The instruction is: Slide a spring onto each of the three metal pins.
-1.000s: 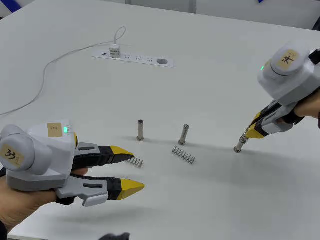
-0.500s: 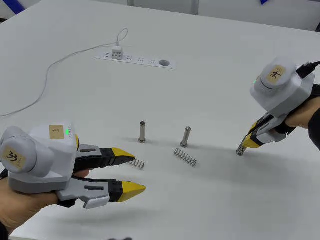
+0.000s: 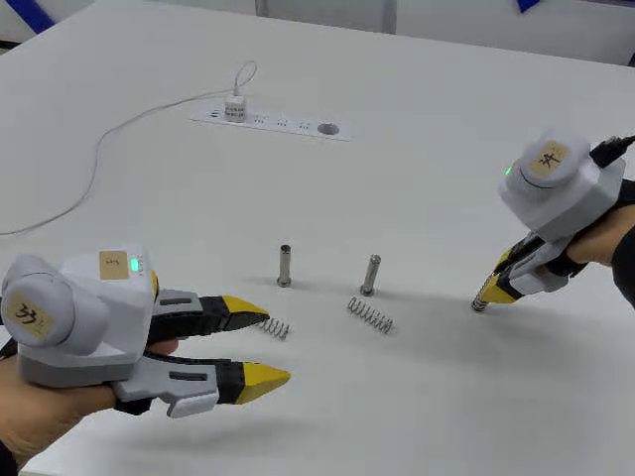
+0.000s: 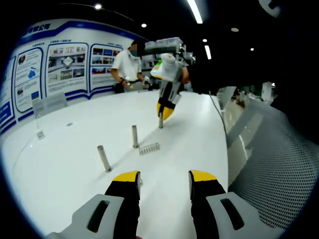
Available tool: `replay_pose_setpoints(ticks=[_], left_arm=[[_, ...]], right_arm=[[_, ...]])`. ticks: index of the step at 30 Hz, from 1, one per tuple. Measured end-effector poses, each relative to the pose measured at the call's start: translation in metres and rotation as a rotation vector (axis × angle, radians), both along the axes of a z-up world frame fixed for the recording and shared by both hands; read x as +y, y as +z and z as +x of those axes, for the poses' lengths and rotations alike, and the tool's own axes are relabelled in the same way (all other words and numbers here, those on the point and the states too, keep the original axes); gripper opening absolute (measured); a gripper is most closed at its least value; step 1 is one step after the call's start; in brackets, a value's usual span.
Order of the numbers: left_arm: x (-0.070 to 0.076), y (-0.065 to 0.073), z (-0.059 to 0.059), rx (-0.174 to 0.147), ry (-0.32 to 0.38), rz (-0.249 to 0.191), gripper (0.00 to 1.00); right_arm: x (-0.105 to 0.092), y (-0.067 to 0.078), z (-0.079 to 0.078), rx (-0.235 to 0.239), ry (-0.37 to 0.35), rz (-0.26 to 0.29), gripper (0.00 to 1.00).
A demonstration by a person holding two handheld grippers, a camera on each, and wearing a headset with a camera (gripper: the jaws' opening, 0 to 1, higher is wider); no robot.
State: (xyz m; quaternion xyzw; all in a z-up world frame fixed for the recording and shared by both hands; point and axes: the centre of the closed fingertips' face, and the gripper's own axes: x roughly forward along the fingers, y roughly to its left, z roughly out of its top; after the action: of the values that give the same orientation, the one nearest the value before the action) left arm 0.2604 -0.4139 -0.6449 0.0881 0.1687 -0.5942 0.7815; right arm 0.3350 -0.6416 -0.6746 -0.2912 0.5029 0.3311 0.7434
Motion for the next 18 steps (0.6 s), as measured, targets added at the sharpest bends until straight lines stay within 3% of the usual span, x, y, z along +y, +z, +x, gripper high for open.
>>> replay_pose_setpoints(ticks=[18], left_arm=[[-0.001, 0.0, 0.001, -0.002, 0.002, 0.001, 0.4]], right_arm=[[0.015, 0.034, -0.002, -0.11, 0.024, 0.019, 0.19]])
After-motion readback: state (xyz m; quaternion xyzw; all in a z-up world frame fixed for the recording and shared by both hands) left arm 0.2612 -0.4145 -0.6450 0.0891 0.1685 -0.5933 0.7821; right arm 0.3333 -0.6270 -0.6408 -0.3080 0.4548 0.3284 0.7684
